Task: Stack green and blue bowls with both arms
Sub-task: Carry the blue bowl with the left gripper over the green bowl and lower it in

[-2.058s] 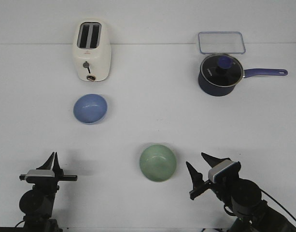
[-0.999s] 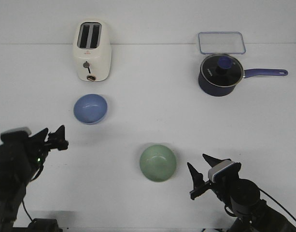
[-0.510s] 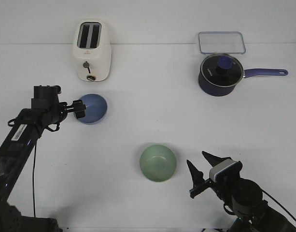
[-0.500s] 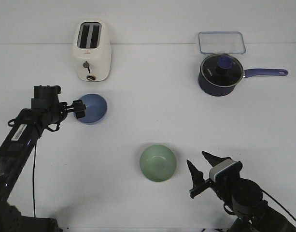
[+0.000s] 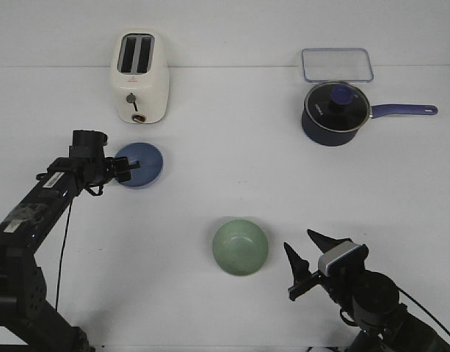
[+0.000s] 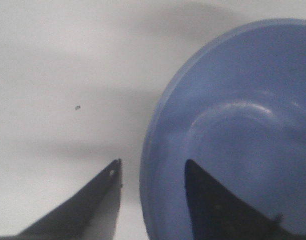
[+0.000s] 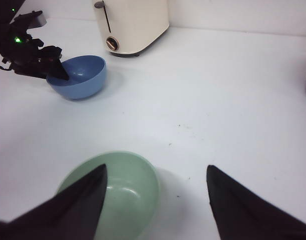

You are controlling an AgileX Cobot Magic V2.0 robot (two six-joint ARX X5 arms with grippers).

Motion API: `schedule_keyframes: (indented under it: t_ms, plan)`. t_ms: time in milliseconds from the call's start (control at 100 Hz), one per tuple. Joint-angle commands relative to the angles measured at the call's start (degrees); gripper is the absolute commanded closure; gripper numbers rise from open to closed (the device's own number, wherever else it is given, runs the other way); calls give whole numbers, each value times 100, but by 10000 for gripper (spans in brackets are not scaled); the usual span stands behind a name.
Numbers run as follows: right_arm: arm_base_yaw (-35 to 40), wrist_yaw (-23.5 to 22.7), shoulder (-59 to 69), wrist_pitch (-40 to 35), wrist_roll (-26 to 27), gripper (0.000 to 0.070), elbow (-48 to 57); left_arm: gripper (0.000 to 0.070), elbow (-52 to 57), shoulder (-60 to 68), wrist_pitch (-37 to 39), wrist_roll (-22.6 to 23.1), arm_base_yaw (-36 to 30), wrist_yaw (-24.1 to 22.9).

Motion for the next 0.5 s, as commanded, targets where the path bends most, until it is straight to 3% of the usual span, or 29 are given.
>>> schedule_keyframes:
  t_ms: [0, 230, 490]
  plan:
    - [50, 11, 28, 76, 52, 294, 17, 688, 140, 111, 33, 136, -11, -31]
    - [50, 9, 28, 79, 50, 294, 17, 690, 146, 33, -52, 236, -11, 72]
    - [50, 11, 28, 76, 48, 294, 17, 690, 155, -1156, -162, 164, -155, 935]
